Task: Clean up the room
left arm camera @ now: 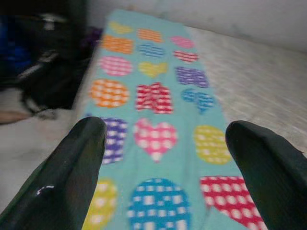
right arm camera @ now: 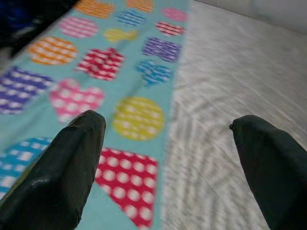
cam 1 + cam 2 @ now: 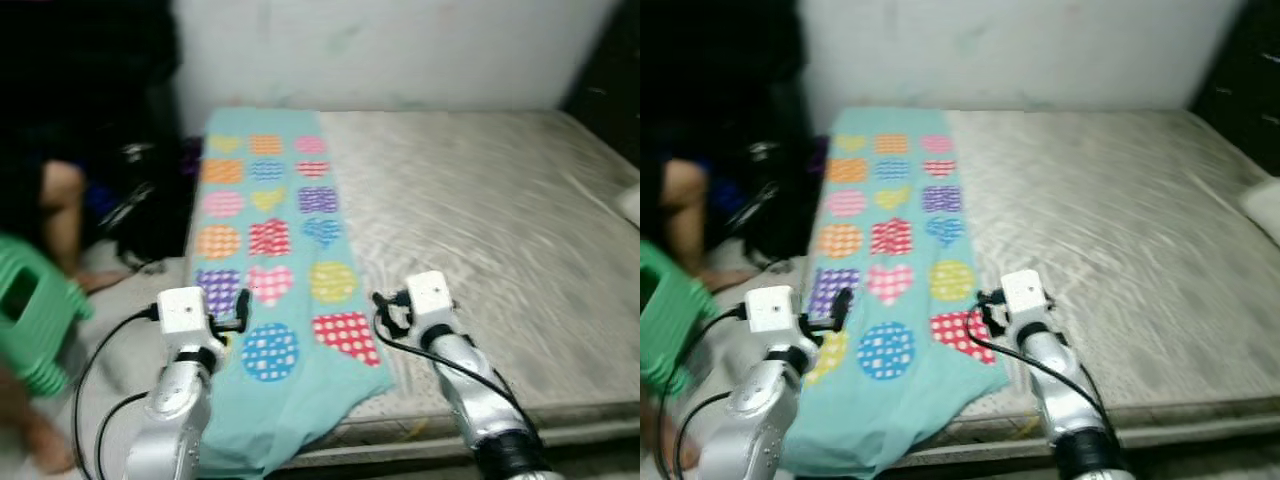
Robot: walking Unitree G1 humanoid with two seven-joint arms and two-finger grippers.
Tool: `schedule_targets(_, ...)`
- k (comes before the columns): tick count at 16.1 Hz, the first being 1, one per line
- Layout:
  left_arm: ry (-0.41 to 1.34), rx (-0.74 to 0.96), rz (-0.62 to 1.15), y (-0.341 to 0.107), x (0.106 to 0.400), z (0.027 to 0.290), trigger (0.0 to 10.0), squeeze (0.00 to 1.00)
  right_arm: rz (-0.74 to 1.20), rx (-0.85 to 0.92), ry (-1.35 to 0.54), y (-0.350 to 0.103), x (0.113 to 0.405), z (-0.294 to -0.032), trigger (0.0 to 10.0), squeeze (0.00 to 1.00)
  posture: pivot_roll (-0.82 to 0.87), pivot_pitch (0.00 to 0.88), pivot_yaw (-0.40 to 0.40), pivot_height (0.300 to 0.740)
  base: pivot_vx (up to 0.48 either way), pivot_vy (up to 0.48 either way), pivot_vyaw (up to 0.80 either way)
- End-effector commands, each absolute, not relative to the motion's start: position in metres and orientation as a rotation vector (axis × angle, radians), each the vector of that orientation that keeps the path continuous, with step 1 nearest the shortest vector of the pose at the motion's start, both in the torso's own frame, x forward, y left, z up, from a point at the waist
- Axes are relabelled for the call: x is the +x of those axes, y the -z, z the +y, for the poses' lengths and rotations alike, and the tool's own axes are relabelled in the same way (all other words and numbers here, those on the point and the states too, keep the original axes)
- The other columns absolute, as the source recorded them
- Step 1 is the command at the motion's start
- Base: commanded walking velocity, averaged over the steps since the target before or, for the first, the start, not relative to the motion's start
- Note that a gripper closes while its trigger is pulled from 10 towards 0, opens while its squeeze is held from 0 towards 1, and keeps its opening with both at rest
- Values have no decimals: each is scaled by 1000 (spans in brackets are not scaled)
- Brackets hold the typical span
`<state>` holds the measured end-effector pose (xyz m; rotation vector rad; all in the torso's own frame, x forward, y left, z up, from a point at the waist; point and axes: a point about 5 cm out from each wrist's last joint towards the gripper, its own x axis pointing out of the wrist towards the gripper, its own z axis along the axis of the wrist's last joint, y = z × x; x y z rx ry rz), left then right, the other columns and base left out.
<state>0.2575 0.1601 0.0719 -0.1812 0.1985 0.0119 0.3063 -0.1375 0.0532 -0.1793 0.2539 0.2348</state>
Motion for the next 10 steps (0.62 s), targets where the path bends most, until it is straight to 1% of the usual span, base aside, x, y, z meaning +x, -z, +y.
schedule_targets(1, -12, -169, 215, -70, 257, 159, 10000, 0, 262, -182, -217, -53, 307, -143, 10000, 0, -81, 0, -33, 740, 0, 0, 0)
schedule_targets(10, -20, -151, 237, -68, 259, 160, 10000, 0, 258, -180, -201, -55, 309, -147, 10000, 0, -82, 0, -32, 740, 0, 0, 0)
